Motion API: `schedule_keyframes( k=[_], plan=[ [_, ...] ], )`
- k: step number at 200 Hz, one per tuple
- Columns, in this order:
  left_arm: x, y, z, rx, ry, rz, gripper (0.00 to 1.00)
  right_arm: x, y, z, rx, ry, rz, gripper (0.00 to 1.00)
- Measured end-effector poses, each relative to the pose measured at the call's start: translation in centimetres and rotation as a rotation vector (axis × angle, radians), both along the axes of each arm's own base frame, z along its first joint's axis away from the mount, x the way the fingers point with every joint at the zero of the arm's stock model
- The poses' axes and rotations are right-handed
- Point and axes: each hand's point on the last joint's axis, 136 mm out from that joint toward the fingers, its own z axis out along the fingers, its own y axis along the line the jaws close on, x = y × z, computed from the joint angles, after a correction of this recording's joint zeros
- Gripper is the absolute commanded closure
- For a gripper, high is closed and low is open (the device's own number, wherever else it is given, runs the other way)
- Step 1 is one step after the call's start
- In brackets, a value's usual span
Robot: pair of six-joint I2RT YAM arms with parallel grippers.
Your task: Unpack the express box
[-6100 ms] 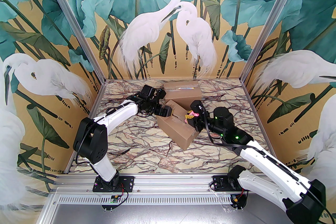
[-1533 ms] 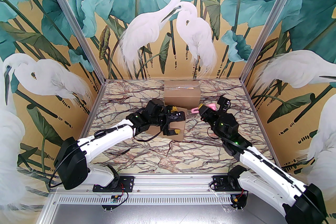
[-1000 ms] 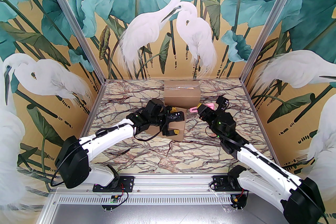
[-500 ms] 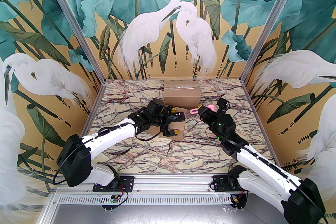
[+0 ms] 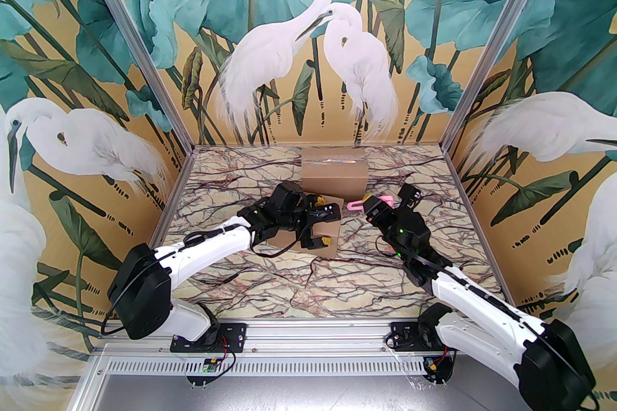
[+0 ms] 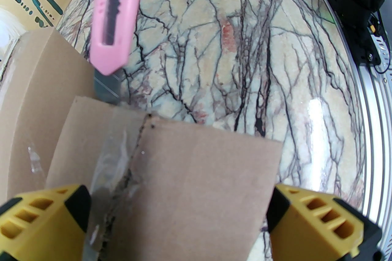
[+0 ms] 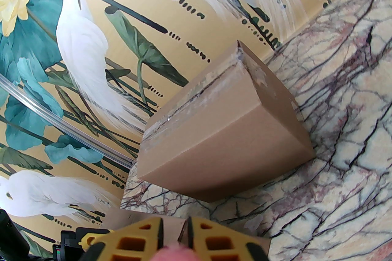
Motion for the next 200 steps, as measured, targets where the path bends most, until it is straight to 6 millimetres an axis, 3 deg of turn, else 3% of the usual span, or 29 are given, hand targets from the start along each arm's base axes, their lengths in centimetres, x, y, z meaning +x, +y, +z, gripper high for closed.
schedule_keyframes(
  k=[120,200],
  plan=[
    [1.9,-0.5,0.0,-0.019,-0.028,0.096,0.00,-0.2,0.0,-1.1,0.132,0.098,0.003,1.00],
    [0.7,-0.6,-0.1,-0.057,-0.012,0.002,0.00,-1.1,-0.6,-1.8,0.171,0.147,0.057,1.00]
  ],
)
